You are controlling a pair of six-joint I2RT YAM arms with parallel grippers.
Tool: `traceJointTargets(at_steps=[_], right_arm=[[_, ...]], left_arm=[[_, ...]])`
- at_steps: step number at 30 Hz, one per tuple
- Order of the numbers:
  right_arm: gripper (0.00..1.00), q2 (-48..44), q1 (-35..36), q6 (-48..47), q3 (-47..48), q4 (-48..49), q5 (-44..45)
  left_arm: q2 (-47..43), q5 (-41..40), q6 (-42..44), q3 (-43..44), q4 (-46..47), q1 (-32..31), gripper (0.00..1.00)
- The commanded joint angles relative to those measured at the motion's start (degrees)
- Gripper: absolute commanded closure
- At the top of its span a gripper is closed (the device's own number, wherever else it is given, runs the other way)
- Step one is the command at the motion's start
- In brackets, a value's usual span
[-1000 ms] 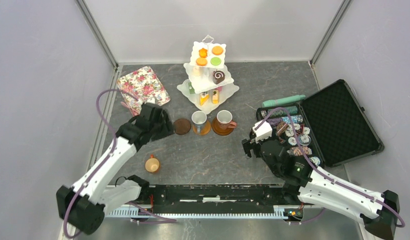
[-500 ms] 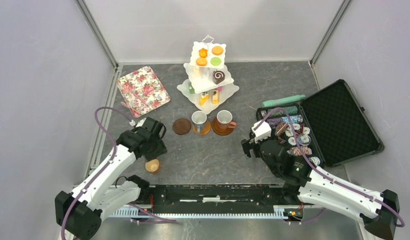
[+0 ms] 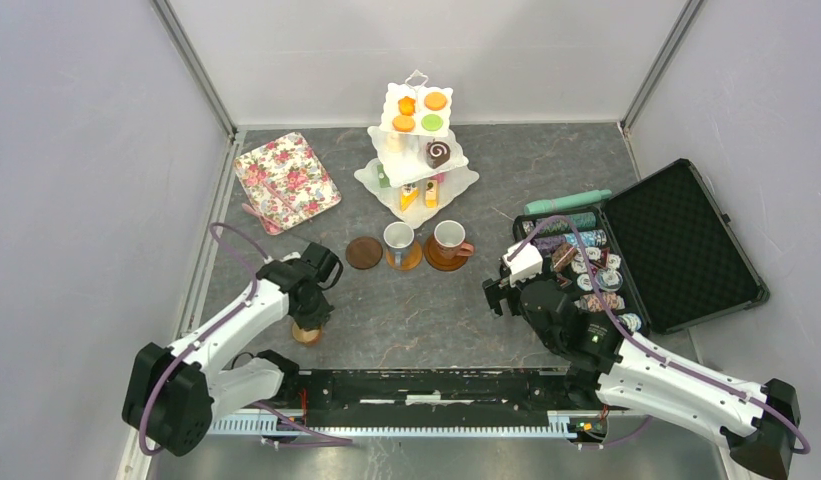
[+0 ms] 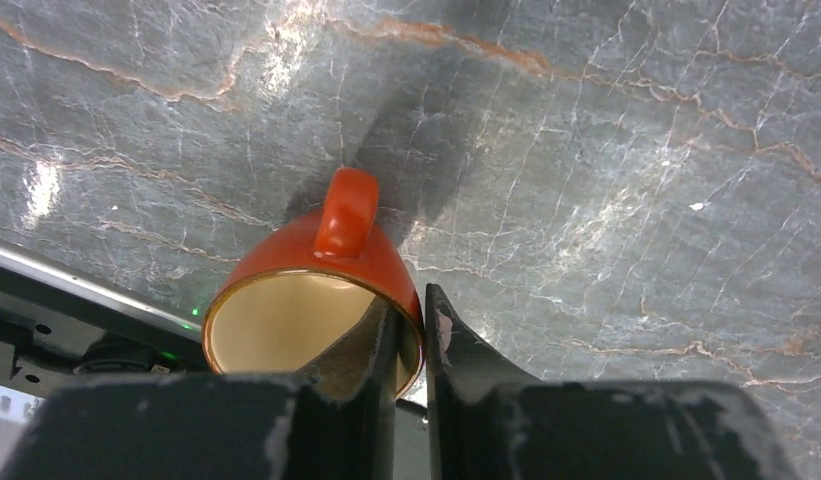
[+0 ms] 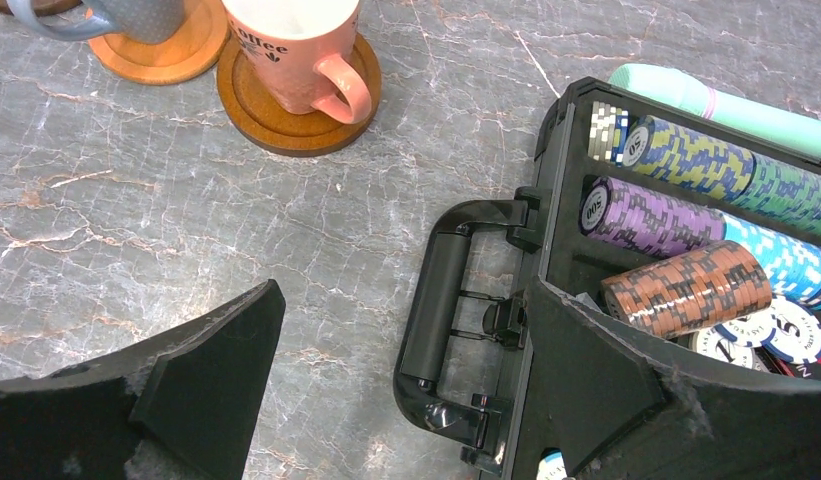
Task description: Serve the afternoon tea
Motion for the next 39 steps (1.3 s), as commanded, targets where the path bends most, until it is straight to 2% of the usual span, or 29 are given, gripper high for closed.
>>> traceJointTargets(at_steps=[1,5,9,13,22,29,39], right_arm=[[0.02,-0.2,-0.1,0.2,0.3,1.0,0.9],[0.02,-0.1,-0.1,0.2,0.3,1.0,1.3],[0.02,0.3,-0.1,0.1,0.6,0.9,1.6],[0.02,0.5,-0.1,0.0,0.8,0.9,2.0],[0.02,0.7,-0.1,0.5,1.6,-0.4,3.1],[0.02,-0.3,-0.1,0.4,2.9,-2.3,4.6],[0.02,-0.9,-0.1,0.4,4.3,-3.9,5.0]], left_arm=[[1.5,-3.3,-0.7,2.5,4.0,-0.4,0.86],[4.3,-5.1,4.1,8.4,4.0,-0.5,0.97],[11.1,-5.4,12.4,17.5,4.9,-0.6,0.98],[18.4,-2.1,19.6,26.1,7.6,-0.7,0.98],[32.7,-0.6,24.8,38.6,11.4,-2.1,0.98],[39.3,-1.0,26.0,42.5,12.4,-3.5,0.96],[44.0,-0.6,25.6,41.7,16.1,-3.6,0.84]])
